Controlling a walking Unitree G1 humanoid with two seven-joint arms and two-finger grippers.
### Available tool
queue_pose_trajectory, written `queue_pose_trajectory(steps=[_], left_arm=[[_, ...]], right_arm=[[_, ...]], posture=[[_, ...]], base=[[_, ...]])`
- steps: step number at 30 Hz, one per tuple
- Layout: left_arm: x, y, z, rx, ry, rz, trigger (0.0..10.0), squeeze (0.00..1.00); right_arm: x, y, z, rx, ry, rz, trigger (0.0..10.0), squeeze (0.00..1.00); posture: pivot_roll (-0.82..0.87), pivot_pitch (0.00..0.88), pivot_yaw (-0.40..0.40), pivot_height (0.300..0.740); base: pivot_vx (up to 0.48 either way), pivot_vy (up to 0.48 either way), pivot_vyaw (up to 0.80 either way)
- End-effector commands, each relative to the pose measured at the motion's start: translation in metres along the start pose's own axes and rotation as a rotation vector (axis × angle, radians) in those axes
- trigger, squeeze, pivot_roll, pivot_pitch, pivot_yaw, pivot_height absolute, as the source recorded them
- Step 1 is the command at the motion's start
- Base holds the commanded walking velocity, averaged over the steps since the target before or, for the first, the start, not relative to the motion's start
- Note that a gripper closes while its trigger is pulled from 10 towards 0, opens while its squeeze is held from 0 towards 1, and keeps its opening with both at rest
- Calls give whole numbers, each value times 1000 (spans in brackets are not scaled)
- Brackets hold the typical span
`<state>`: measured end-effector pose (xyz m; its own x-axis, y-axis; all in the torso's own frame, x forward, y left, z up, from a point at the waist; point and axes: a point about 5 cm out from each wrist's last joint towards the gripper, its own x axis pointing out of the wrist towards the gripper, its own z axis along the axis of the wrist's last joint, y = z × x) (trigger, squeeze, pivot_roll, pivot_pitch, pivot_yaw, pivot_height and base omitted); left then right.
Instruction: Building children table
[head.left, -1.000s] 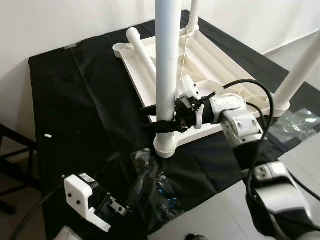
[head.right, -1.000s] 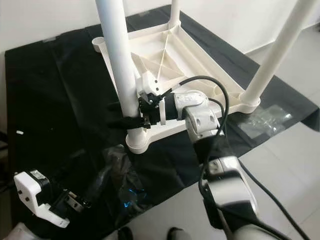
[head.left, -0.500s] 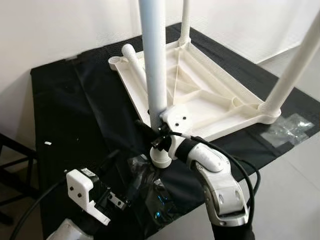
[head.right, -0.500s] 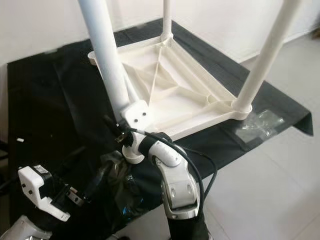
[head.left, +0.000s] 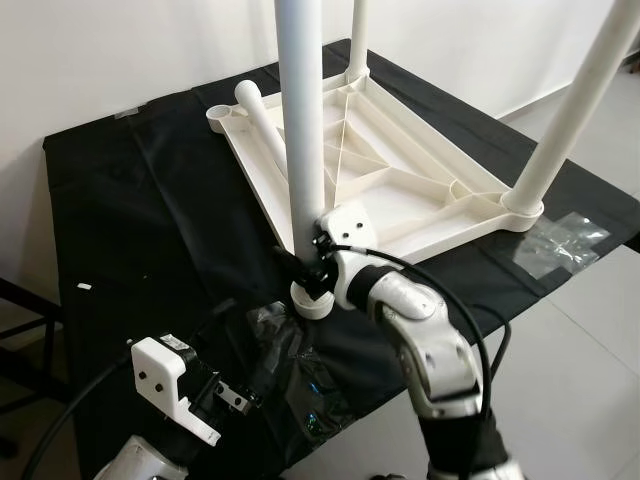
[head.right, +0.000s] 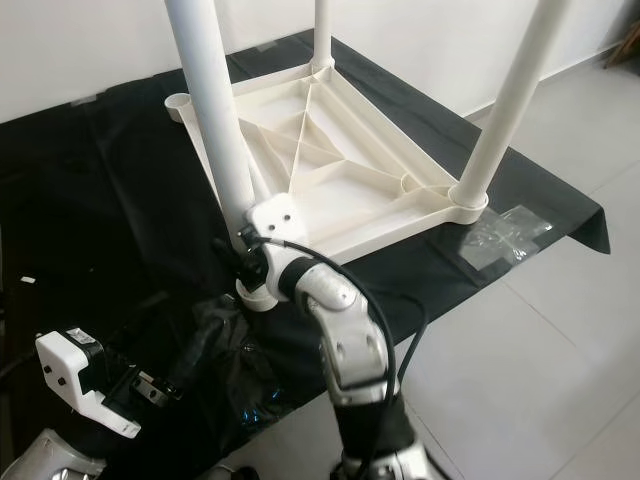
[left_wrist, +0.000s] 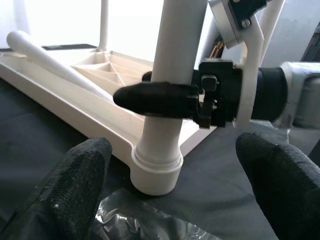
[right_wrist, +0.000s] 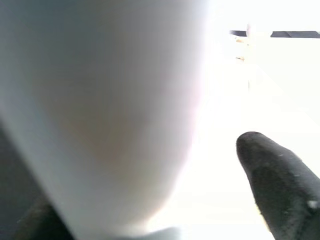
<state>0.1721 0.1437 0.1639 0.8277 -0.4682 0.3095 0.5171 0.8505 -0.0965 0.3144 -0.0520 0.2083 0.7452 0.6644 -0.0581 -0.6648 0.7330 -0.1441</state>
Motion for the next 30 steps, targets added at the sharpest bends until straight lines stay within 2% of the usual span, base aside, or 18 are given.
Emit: queue_pose_trajectory(steps=[1, 3, 4, 6, 7, 8, 9, 10, 11, 15, 21, 22, 30], left_arm=[[-4, 1, -4, -3, 20, 7, 10000, 0], [-4, 0, -4, -3, 20, 9, 10000, 0], [-4, 0, -3, -3, 20, 9, 10000, 0], [-4, 0, -3, -3, 20, 9, 10000, 0], [-4, 0, -3, -4, 20, 9, 10000, 0], [-4, 0, -3, -4, 20, 9, 10000, 0], [-4, 0, -3, -4, 20, 9, 10000, 0], [-5, 0, -3, -4, 21, 9, 10000, 0], [-5, 0, -3, -4, 21, 9, 10000, 0], [-7, -2, -2, -9, 26, 5, 10000, 0], [-8, -3, -1, -10, 30, 4, 10000, 0], [-9, -3, -1, -11, 31, 4, 10000, 0], [-9, -3, -1, -12, 32, 6, 10000, 0]], right_arm=[[5, -3, 4, 4, -29, 65, 10000, 1000], [8, 2, 15, -49, -89, 315, 10000, 1000], [7, 3, 17, -67, -100, 396, 10000, 1000], [7, 3, 17, -67, -100, 396, 10000, 1000], [5, 3, 19, -107, -105, 480, 10000, 910], [4, 1, 21, -135, -104, 538, 10000, 443], [4, 1, 21, -135, -104, 538, 10000, 443], [5, -4, 26, -164, -108, 585, 10000, 0], [5, -4, 26, -164, -108, 585, 10000, 0], [13, -25, 39, -183, -103, 714, 10000, 0], [17, -30, 44, -157, -116, 804, 10000, 0], [18, -32, 44, -152, -115, 823, 0, 0], [16, -38, 43, -149, -117, 859, 0, 0]], posture=[[6, 196, 34, 740], [8, 199, 38, 740], [9, 199, 39, 740], [9, 199, 39, 740], [11, 201, 42, 740], [11, 202, 43, 740], [11, 202, 43, 740], [14, 205, 46, 740], [14, 205, 46, 740], [19, 212, 56, 740], [22, 215, 59, 740], [25, 216, 59, 740], [25, 214, 56, 740]], base=[[0, 0, 0], [0, 0, 0], [0, 0, 0], [0, 0, 0], [0, 0, 0], [0, 0, 0], [0, 0, 0], [0, 0, 0], [0, 0, 0], [0, 0, 0], [0, 0, 0], [0, 0, 0], [0, 0, 0]])
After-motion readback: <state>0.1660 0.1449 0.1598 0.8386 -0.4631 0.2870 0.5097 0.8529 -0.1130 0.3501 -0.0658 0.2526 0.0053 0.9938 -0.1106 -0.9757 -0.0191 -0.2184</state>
